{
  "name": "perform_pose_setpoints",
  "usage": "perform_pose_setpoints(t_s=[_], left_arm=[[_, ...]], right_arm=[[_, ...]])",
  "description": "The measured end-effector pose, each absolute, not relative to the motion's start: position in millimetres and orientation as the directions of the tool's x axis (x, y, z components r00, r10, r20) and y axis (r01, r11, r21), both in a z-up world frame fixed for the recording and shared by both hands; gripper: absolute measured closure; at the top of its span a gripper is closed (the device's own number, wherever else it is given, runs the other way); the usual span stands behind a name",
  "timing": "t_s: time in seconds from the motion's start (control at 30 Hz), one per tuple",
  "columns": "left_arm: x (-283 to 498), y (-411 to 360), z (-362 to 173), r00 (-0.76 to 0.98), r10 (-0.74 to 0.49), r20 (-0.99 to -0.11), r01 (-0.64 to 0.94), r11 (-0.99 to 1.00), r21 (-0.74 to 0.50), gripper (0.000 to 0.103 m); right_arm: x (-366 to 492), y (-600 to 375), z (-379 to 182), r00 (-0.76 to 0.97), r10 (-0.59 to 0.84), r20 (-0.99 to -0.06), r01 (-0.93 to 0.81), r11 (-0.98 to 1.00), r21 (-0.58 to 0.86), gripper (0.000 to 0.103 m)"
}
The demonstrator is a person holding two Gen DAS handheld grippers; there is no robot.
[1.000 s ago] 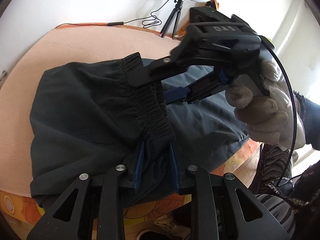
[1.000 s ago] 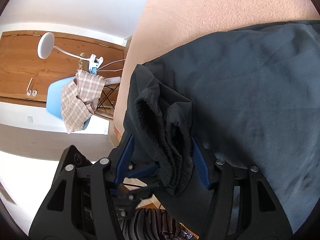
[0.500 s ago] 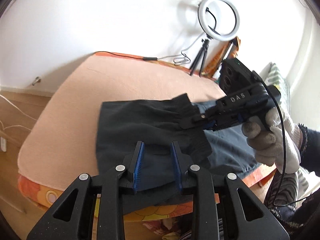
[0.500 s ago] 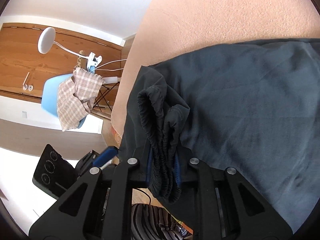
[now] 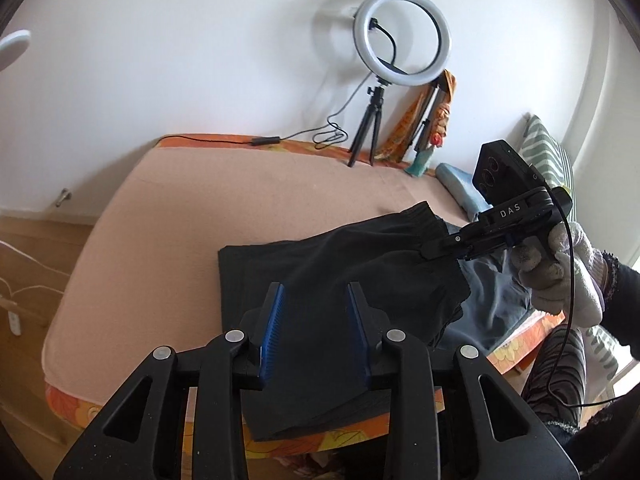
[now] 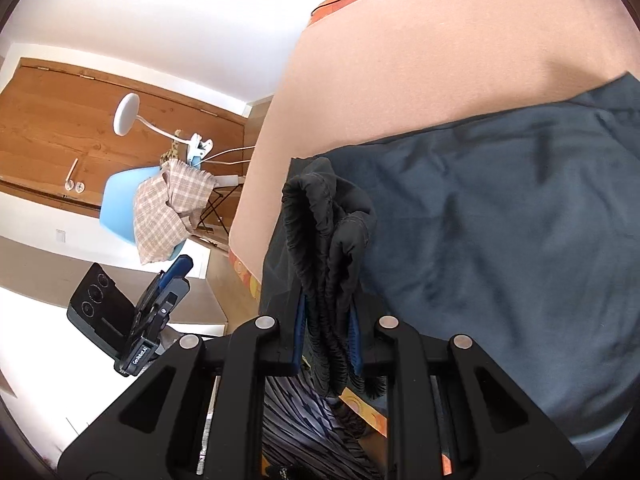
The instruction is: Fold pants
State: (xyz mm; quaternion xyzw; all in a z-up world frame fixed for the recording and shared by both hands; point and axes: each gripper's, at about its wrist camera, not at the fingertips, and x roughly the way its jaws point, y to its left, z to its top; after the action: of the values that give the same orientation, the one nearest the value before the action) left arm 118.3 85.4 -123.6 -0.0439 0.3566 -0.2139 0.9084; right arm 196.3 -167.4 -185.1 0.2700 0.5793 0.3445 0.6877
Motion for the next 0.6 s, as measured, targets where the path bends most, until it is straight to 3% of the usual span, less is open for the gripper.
perform_pose_setpoints(t_s=[0.1,0.43,0.6], left_arm=[[121,59,-131,0.611,-0.443,-0.656,0.393,0.889,-0.234,0.068],[126,-5,-157,0.531,-0.48,-0.698,0.433,0.862,-0.264,0.067],[128,-20,-162,0.529,-0.481,-0.699,0.435,0.861,-0.263,0.056]], right_arm=[[188,-202,-190,0.124,0.772,-0.623,-0.117,0.635,0.764,0.084],[166,-290,-194,0.235,0.712,-0.662,-0.01,0.683,0.731,0.084],[160,-323,-190,0.269,0.681,-0.681,0.027,0.701,0.712,0.084]])
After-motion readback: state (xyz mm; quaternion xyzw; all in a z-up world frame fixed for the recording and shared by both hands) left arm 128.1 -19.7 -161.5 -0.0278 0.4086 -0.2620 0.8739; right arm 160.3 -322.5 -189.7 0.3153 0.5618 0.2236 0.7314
